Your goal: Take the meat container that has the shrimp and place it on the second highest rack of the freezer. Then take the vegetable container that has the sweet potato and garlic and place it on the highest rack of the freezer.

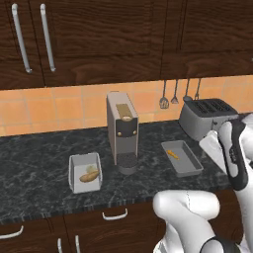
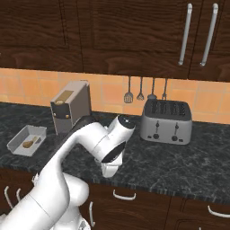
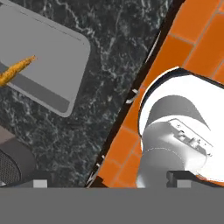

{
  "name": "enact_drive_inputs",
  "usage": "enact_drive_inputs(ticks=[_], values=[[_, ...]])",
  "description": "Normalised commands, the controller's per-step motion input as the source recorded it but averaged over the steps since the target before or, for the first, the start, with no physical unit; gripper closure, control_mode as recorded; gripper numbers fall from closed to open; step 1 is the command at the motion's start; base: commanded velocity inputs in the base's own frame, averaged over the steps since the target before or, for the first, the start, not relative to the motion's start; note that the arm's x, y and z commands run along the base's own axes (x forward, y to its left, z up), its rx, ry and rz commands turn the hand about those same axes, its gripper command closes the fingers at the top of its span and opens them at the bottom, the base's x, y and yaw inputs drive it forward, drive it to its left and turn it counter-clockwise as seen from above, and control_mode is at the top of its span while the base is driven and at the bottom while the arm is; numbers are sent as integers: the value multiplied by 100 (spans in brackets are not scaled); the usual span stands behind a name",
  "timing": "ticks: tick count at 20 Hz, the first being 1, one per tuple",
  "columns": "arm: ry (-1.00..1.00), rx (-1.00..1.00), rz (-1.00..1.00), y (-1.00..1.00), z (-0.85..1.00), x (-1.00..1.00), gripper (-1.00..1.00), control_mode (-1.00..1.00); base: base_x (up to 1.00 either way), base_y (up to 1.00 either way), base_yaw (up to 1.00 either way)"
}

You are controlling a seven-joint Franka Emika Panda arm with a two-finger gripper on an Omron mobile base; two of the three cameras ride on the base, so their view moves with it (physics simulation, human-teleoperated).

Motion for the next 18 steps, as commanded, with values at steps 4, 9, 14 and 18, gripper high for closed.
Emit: enact_drive_inputs(ticks=[4,9,14,18], values=[[21,0,-6,-1,-64,67,-100,-100,0,0,0],[6,0,-9,0,-70,73,-100,-100,0,0,0],[0,0,-11,0,-60,56,-100,-100,0,0,0],[0,0,-12,0,-59,20,-100,-100,0,0,0]])
